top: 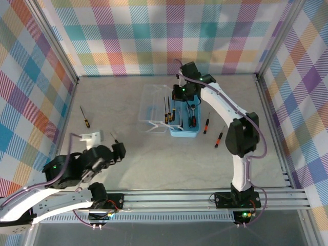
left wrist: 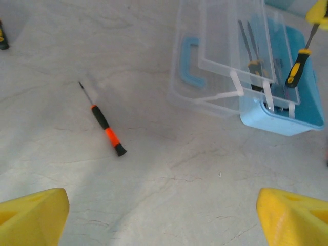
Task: Pack the tool kit
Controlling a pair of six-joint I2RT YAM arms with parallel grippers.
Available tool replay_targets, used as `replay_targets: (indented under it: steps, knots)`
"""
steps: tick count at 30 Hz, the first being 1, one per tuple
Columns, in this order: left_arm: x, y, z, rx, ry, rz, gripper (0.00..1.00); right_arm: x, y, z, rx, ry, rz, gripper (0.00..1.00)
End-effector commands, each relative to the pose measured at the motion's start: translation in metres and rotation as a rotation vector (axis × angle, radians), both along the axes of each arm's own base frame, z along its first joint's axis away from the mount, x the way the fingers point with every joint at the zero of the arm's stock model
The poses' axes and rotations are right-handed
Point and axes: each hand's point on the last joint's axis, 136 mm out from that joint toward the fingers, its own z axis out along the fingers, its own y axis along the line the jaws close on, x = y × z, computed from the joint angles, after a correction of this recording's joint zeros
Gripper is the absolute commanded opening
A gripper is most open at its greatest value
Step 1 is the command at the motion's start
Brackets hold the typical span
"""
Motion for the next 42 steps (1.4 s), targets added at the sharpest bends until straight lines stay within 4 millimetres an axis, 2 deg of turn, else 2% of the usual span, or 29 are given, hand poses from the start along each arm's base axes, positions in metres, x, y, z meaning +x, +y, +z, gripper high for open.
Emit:
replay_targets:
  steps: [1,6,15,19,21,25,30,35,38,42]
  knots:
    - [-0.007,0.026,-0.008,0.043,0.007,0.058,0.93,-0.010,-0.010,-0.021,-0.036,0.104,0.068,0.06]
    - [-0.010,0.038,-0.004,0.074,0.012,0.071,0.93,-0.001,-0.009,-0.032,-0.026,0.121,0.053,0.06]
    - [-0.006,0.026,-0.001,0.086,0.011,0.041,0.91,0.001,0.000,-0.056,0.032,0.227,0.055,0.10]
    - [-0.005,0.019,0.001,0.090,0.024,0.030,0.94,0.005,-0.002,-0.056,0.041,0.245,0.018,0.20]
    - [-0.005,0.012,0.004,0.083,0.035,0.005,0.95,0.007,-0.003,-0.050,0.054,0.238,0.004,0.25]
    - [-0.004,0.005,0.010,0.103,0.053,-0.012,0.96,0.010,-0.004,-0.028,0.074,0.201,-0.013,0.25]
    - [0.001,0.000,0.020,0.090,0.037,-0.006,0.95,0.006,-0.013,0.011,0.080,0.128,-0.035,0.26]
    - [0.010,0.021,0.032,0.189,-0.005,0.094,0.92,-0.014,-0.025,0.061,0.116,0.025,-0.043,0.28]
    - [0.020,0.028,0.038,0.230,-0.001,0.122,0.92,-0.034,-0.033,0.081,0.158,-0.028,-0.051,0.30]
    - [0.039,0.029,0.029,0.205,0.092,0.146,0.92,-0.061,-0.047,0.087,0.170,-0.068,-0.066,0.32]
